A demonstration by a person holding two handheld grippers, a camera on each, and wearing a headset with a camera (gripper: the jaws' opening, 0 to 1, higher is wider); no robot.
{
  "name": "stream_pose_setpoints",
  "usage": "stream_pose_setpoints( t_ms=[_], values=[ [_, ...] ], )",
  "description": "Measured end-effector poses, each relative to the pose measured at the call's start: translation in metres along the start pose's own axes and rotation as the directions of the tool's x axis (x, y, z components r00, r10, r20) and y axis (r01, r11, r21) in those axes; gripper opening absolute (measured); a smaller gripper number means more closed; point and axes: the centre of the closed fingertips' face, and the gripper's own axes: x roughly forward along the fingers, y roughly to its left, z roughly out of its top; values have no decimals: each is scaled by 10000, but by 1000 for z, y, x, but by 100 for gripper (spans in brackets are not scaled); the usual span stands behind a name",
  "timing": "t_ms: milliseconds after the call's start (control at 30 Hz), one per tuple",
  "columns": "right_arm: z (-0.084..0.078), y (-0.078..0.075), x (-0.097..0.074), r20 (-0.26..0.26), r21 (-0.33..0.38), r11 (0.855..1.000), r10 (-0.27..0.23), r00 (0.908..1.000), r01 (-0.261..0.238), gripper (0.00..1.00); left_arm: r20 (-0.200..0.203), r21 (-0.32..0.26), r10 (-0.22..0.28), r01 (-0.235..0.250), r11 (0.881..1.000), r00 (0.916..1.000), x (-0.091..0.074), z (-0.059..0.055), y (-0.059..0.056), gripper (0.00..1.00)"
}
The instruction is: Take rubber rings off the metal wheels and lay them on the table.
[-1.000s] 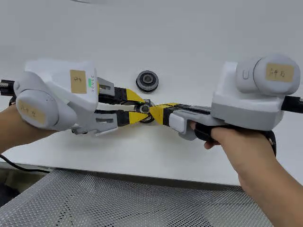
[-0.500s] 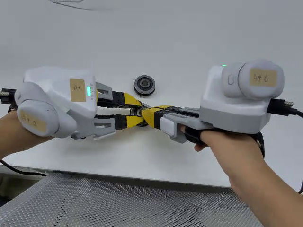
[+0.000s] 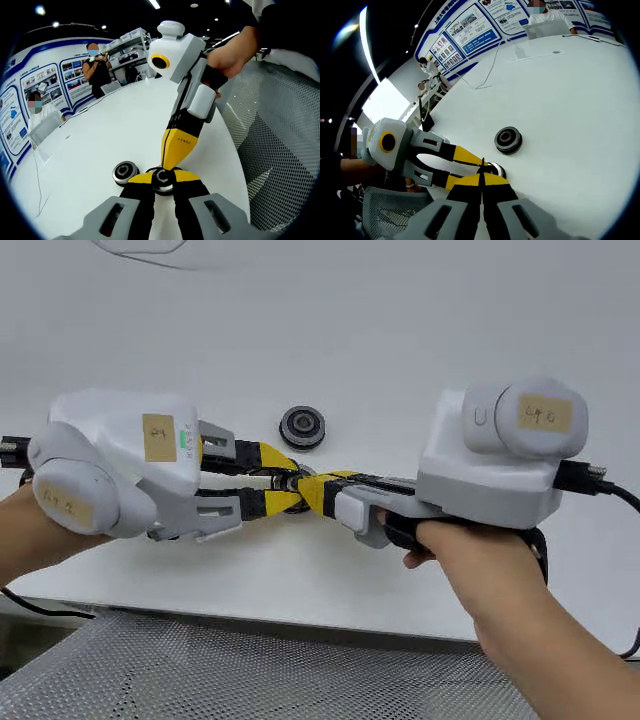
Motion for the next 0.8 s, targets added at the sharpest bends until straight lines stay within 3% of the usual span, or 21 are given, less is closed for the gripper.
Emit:
stream_pose_setpoints(
  t_ms=[233,500,800],
  values=[
    [2,0,0,101,319,9995,38,9999,-41,1,81,-206,-160,161,9997,9998,-4,2,-2,15],
    [2,5,1,109,665,9973,295,9995,-302,1,148,-469,58,-51,9989,9999,-17,4,-3,16],
    [7,16,0,272,1237,9887,824,9962,-852,1,485,-1053,1026,-971,9897,9935,-39,13,18,20]
  ],
)
